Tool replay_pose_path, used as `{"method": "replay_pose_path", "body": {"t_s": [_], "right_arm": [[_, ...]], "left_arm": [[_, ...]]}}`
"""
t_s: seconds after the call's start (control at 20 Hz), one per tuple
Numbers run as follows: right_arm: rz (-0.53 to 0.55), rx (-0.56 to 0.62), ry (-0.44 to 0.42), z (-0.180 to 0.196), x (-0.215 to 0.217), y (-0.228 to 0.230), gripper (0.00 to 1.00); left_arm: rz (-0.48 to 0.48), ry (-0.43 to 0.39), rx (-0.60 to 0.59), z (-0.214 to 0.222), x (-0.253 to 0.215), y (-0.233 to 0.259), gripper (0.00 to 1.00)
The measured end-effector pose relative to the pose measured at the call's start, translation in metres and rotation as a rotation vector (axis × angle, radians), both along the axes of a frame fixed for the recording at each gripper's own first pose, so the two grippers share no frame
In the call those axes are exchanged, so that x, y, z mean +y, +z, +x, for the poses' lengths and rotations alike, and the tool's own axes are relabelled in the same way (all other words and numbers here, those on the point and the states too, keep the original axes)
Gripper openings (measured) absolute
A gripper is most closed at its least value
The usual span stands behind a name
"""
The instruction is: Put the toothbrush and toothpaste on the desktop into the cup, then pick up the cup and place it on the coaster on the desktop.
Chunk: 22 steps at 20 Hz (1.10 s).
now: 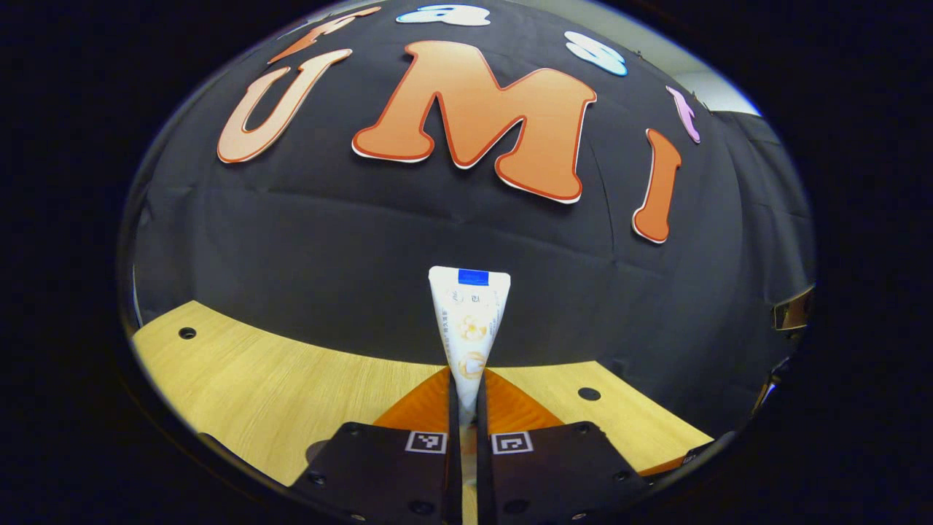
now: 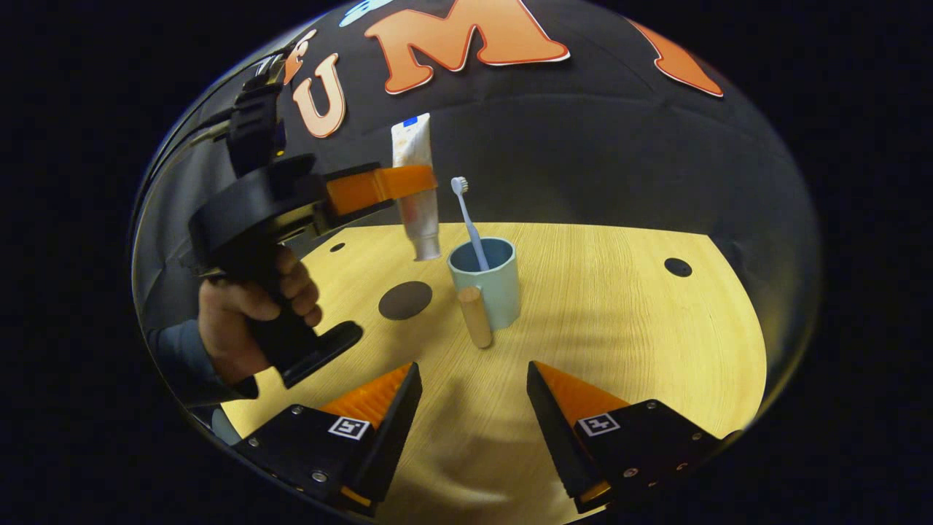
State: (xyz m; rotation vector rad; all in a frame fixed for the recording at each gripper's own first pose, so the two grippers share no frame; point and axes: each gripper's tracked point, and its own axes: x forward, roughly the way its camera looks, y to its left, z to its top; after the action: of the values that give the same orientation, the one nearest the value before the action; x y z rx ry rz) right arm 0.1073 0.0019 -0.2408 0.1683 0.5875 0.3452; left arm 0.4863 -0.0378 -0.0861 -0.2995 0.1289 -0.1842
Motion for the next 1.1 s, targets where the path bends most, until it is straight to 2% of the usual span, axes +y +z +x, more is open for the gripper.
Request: {"method": "replay_pose_path", "body": {"t_s": [0.3, 0.9, 1.1], "right_arm": [[0.001, -0.027, -0.001, 0.0, -0.007, 0.002, 0.98], [0.025, -0.037, -0.036, 0.014, -0.016, -0.001, 0.99], [0.009, -0.027, -0.053, 0.015, -0.026, -0.006, 0.99]], "left_arm": [[0.014, -0.019, -0.083, 0.015, -0.023, -0.014, 0.08], [0.176, -0.054, -0.14, 0.014, -0.046, -0.058, 0.08], [0.187, -0.059, -0.112, 0.003, -0.046, -0.071, 0.2]]}}
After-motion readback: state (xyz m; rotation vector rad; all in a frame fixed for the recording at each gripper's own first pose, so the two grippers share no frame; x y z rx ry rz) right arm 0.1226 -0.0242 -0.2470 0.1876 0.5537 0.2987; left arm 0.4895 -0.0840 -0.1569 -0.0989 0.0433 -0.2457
